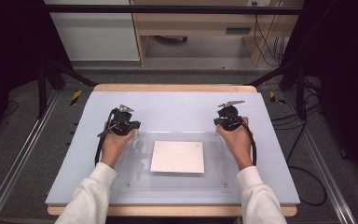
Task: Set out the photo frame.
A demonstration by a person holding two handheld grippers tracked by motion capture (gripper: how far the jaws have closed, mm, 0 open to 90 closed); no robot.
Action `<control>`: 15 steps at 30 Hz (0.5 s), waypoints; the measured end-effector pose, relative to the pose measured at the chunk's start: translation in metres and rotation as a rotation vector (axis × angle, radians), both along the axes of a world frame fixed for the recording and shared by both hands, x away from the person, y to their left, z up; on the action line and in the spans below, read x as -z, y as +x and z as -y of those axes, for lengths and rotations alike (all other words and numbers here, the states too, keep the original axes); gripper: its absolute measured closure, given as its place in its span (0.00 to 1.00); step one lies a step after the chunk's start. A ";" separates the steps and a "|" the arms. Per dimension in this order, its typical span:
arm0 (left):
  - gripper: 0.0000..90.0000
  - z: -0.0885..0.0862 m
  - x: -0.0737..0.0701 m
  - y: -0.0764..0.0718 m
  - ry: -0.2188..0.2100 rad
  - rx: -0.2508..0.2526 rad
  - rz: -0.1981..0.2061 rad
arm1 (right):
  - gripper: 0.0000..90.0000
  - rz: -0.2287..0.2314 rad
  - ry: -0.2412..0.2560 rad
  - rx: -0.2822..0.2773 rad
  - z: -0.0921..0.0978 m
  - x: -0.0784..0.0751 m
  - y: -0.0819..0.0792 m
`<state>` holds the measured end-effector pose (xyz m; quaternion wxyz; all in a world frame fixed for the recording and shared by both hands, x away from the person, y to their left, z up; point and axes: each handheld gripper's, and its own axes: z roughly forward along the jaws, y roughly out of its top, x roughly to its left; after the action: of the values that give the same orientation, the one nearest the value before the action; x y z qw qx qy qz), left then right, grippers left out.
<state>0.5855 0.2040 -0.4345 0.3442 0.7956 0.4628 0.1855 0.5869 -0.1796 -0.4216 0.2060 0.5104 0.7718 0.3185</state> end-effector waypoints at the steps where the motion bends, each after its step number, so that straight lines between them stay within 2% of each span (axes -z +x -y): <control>1: 0.94 0.000 0.000 0.000 -0.002 0.002 -0.002 | 0.96 -0.001 0.003 0.000 0.000 0.000 0.000; 10: 0.94 -0.002 0.001 0.002 -0.014 0.005 -0.010 | 0.95 0.003 0.005 -0.007 0.001 0.000 -0.001; 15: 0.95 -0.001 0.000 0.003 -0.003 0.005 -0.018 | 0.95 0.005 0.004 -0.009 0.002 0.000 -0.002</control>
<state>0.5887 0.2052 -0.4343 0.3418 0.7978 0.4642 0.1768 0.5852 -0.1812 -0.4212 0.2054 0.5066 0.7728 0.3223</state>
